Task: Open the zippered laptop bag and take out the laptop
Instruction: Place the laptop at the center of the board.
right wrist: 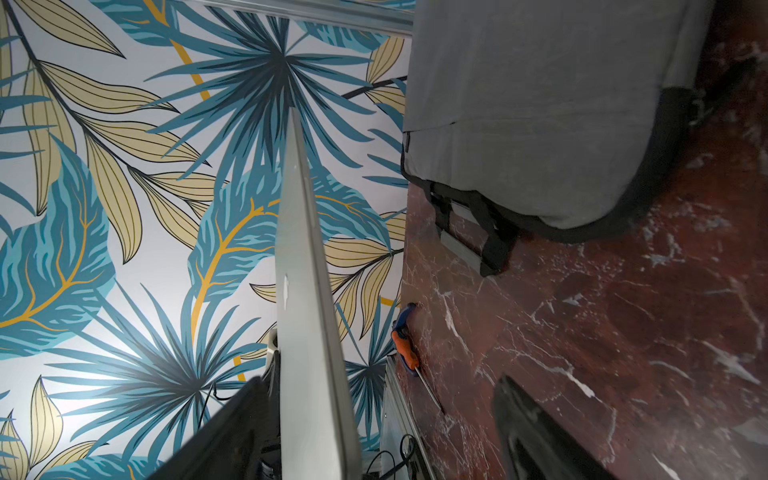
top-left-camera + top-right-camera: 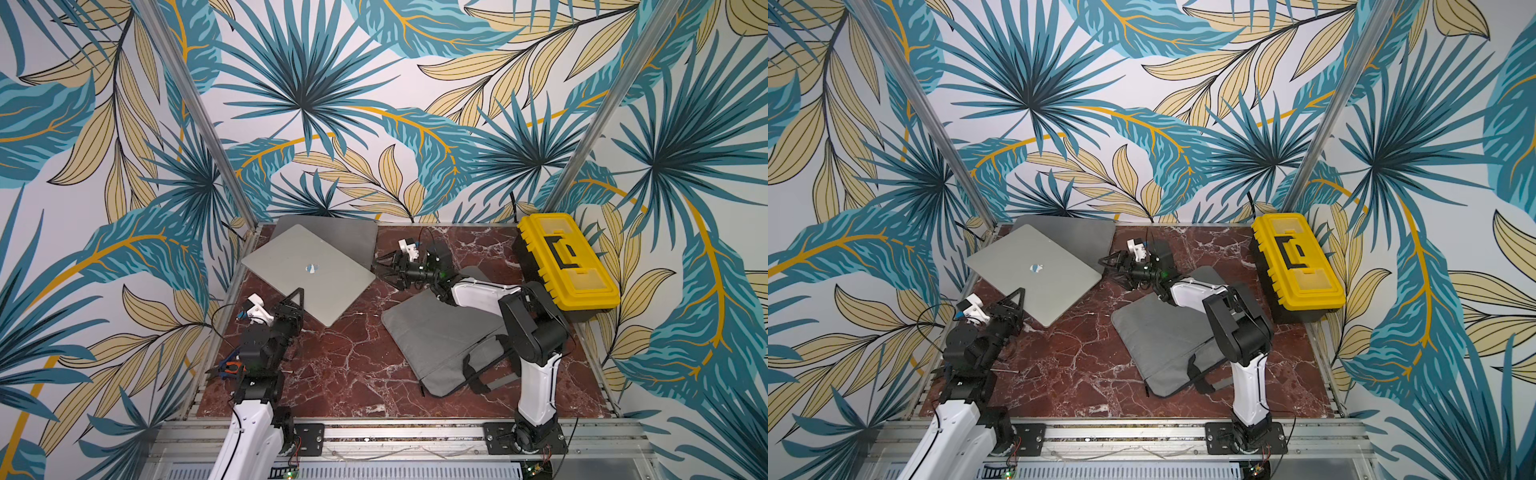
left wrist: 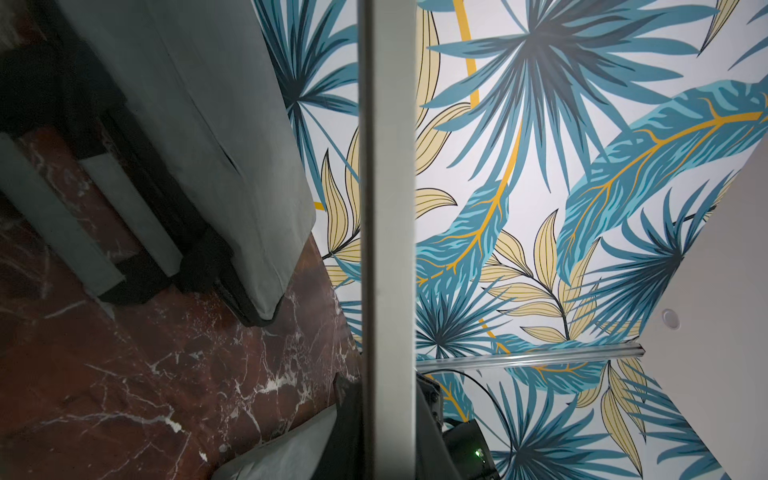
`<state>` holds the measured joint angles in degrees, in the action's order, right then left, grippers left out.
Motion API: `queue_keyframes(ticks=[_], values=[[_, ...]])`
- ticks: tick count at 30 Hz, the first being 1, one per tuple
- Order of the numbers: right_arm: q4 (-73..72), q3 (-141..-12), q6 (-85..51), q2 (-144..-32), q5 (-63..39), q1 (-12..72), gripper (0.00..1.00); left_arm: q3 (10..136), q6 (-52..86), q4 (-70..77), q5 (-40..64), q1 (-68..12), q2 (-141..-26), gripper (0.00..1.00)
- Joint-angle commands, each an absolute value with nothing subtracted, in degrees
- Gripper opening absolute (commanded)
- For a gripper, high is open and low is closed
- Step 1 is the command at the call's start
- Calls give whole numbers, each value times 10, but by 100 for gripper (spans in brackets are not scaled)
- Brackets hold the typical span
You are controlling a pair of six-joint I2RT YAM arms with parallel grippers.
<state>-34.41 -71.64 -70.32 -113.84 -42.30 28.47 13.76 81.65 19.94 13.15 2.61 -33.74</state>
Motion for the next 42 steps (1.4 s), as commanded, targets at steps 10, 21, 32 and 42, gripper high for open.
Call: queue_keyframes(ticks=[10,21,32,42], values=[[-330,-722,-728,-1105,-312,339,85,182,779,363,29,28,-341,0],[-339,-788,-748,-1153,-309,369,82,209,760,435,1,25,-406,0],[-343,-807,-758,-1176,-273,390,81,234,754,485,-24,18,-454,0],[-394,-855,-767,-1213,-259,412,76,243,761,527,-60,-13,-493,0]])
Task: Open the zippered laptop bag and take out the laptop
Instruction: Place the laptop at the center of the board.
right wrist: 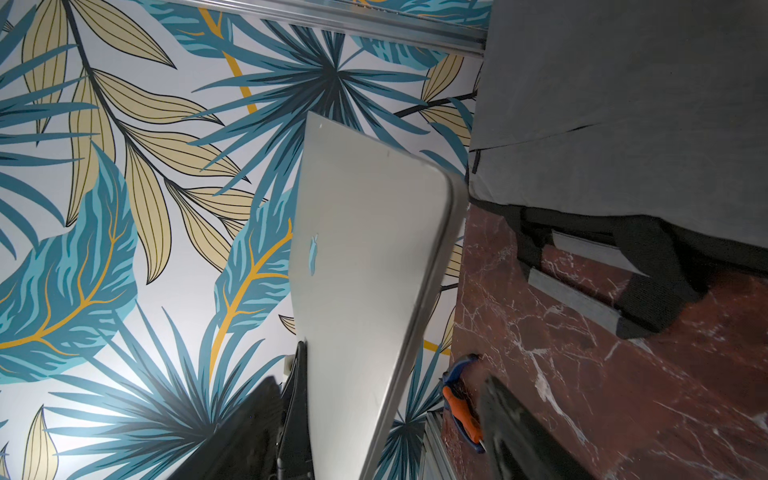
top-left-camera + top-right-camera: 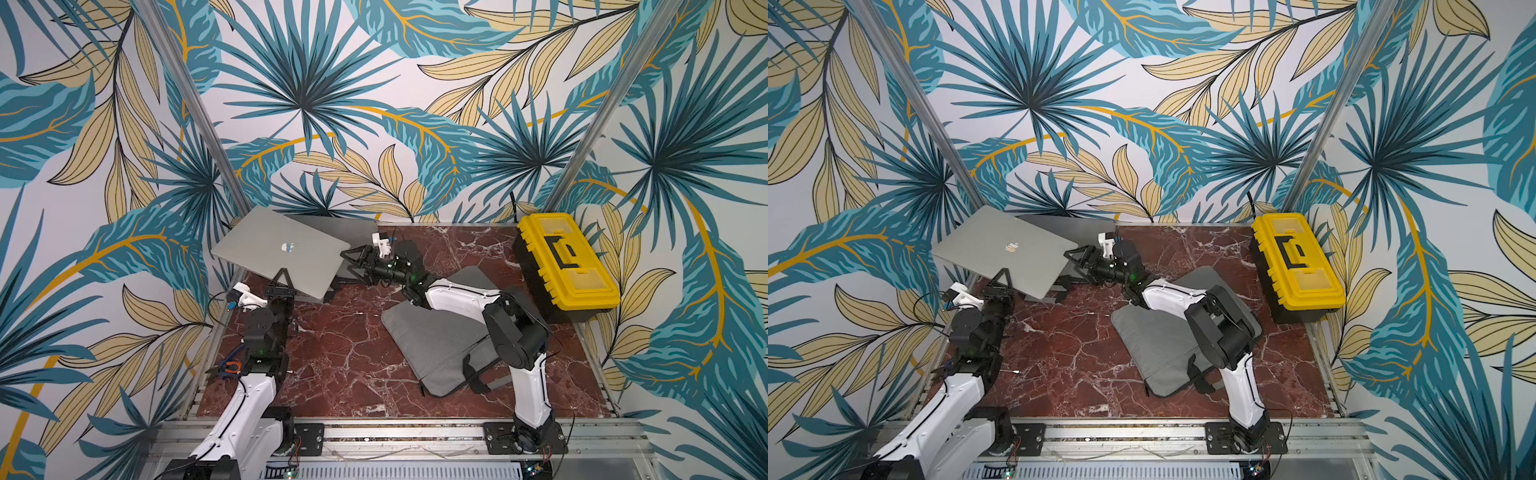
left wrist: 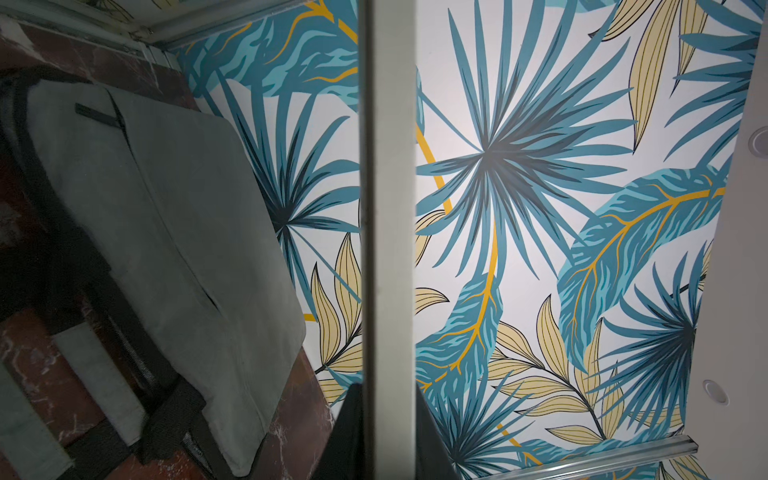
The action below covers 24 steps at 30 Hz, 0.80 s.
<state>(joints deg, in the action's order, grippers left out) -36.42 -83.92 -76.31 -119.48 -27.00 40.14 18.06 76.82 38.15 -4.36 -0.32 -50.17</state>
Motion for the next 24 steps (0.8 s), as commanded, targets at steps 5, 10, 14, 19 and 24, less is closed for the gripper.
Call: queue_keyframes(ticks=[5,10,14,19,24], values=[[-409,-873,-773,-1233,-245,420,73,246,764,528,-69,-24,-496,0],[-414,-898,-782,-1253,-241,421,69,238,776,528,-72,-31,-495,0],[-418,-921,-788,-1269,-241,425,65,227,783,531,-80,-34,-491,0],[-419,-940,-791,-1279,-238,430,59,221,787,531,-81,-39,-489,0],[-427,-955,-801,-1289,-236,430,54,213,787,530,-85,-47,-491,0]])
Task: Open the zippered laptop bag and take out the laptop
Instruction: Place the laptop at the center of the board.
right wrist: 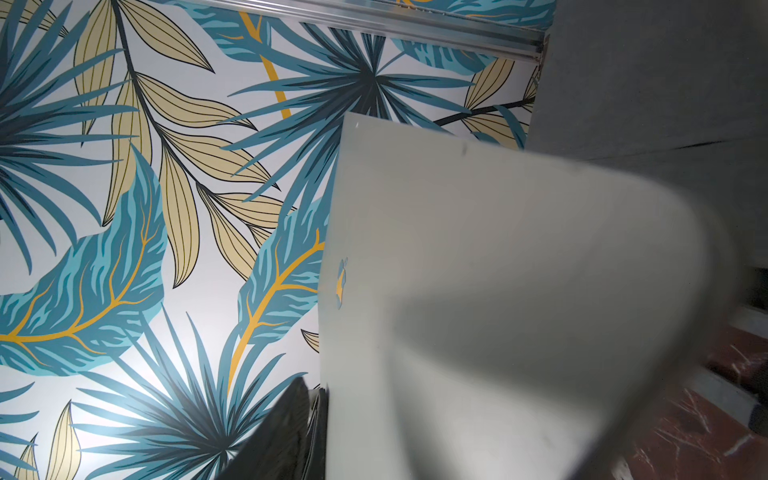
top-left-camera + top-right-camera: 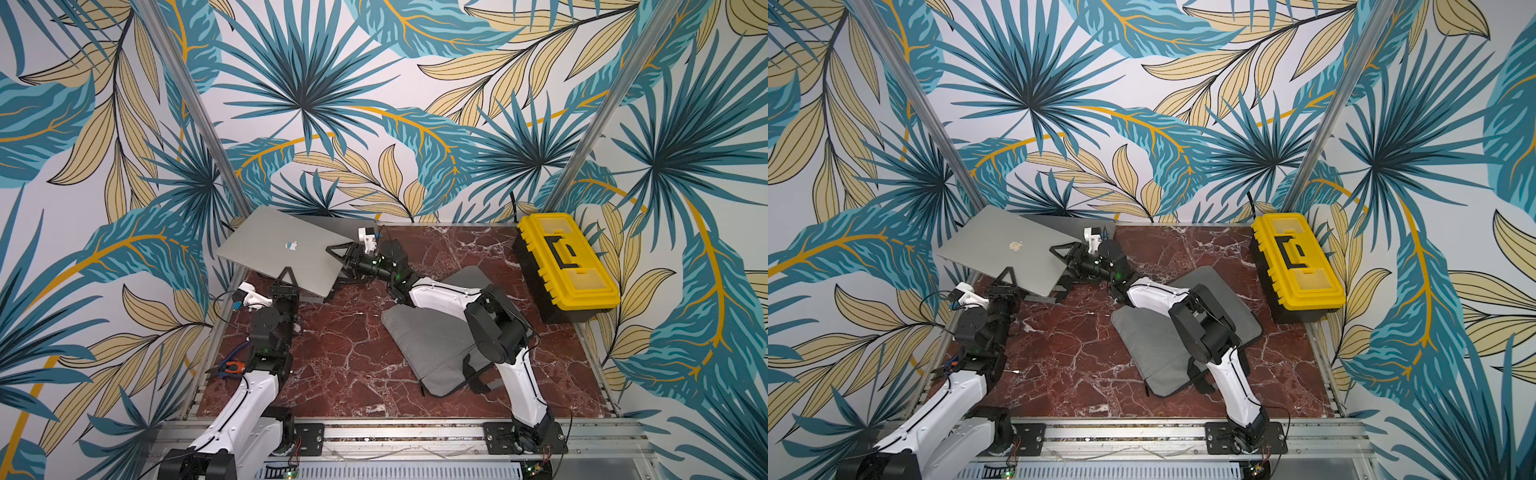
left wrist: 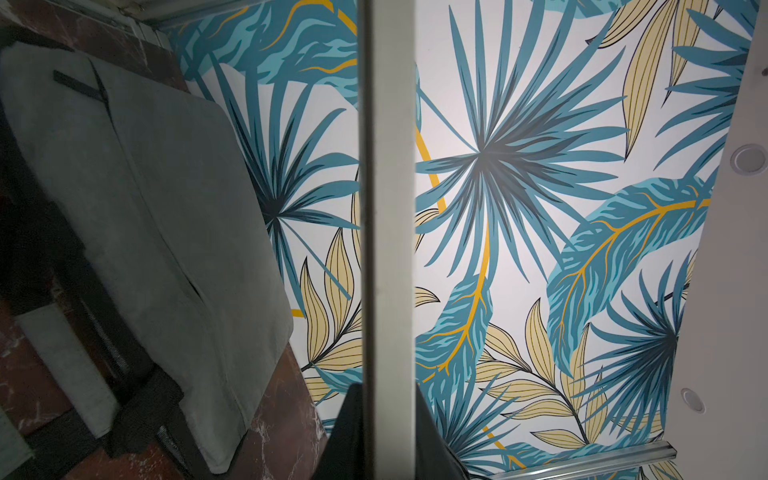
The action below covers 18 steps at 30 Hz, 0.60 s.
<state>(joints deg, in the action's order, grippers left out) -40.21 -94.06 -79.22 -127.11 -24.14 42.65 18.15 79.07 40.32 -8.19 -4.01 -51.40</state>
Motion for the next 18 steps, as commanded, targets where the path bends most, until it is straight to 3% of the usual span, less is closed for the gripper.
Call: queue_keyframes(ticks=[1,18], values=[[-428,-959,-803,-1292,-237,430,53,212,786,530,-87,-49,-492,0],[-430,-976,-809,-1297,-244,435,42,208,764,557,-101,-73,-526,0]])
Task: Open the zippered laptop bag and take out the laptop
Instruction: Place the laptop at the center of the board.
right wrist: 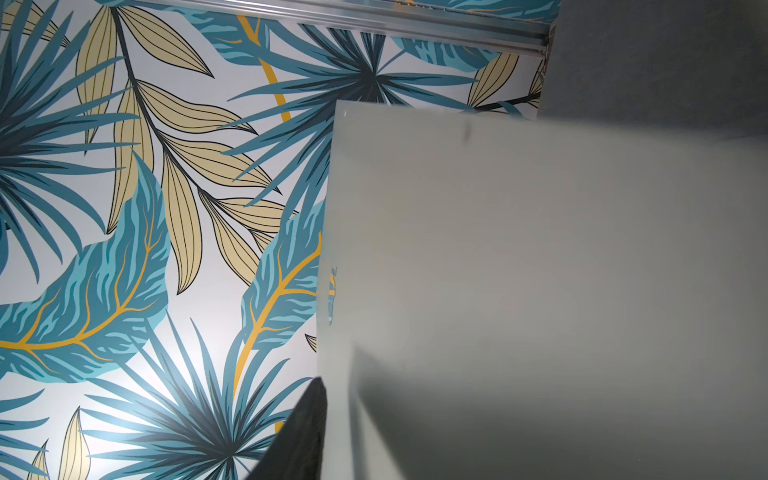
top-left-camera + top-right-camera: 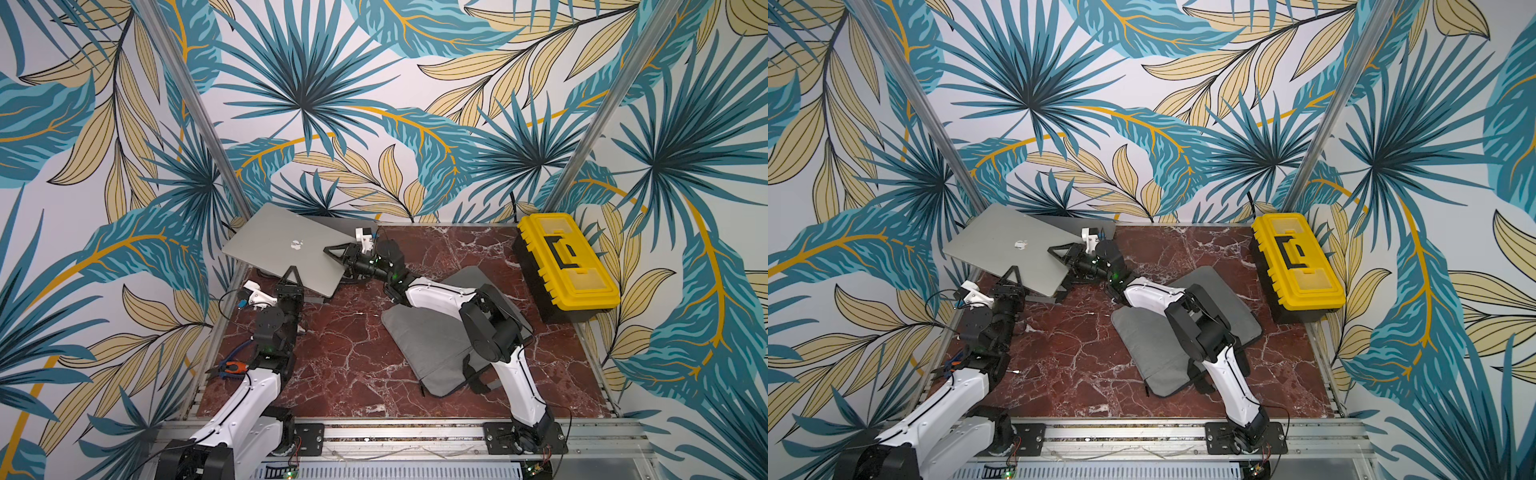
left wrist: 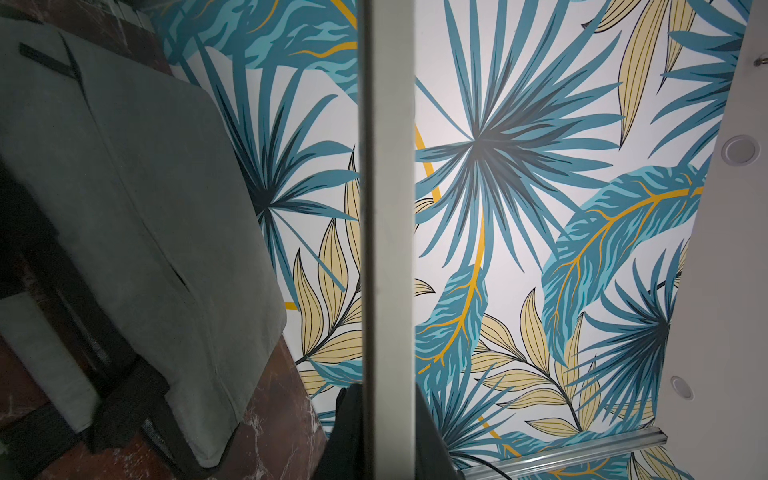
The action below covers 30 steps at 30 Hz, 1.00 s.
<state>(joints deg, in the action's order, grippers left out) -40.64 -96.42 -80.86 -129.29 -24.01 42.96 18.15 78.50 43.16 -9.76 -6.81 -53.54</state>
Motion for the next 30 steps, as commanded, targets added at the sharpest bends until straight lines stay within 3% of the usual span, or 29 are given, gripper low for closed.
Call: queue_keyframes(ticks=[1,10,14,19,30], values=[[-431,-975,-809,-1297,-246,435,41,207,763,558,-103,-73,-526,0],[-437,-973,-812,-1296,-247,434,26,195,775,557,-99,-73,-538,0],[-452,-973,-819,-1297,-247,434,14,187,792,557,-93,-73,-550,0],[-479,-977,-828,-1300,-246,430,0,174,817,557,-75,-73,-571,20],[-519,-997,-820,-1297,-238,414,0,156,853,529,-37,-73,-593,67]])
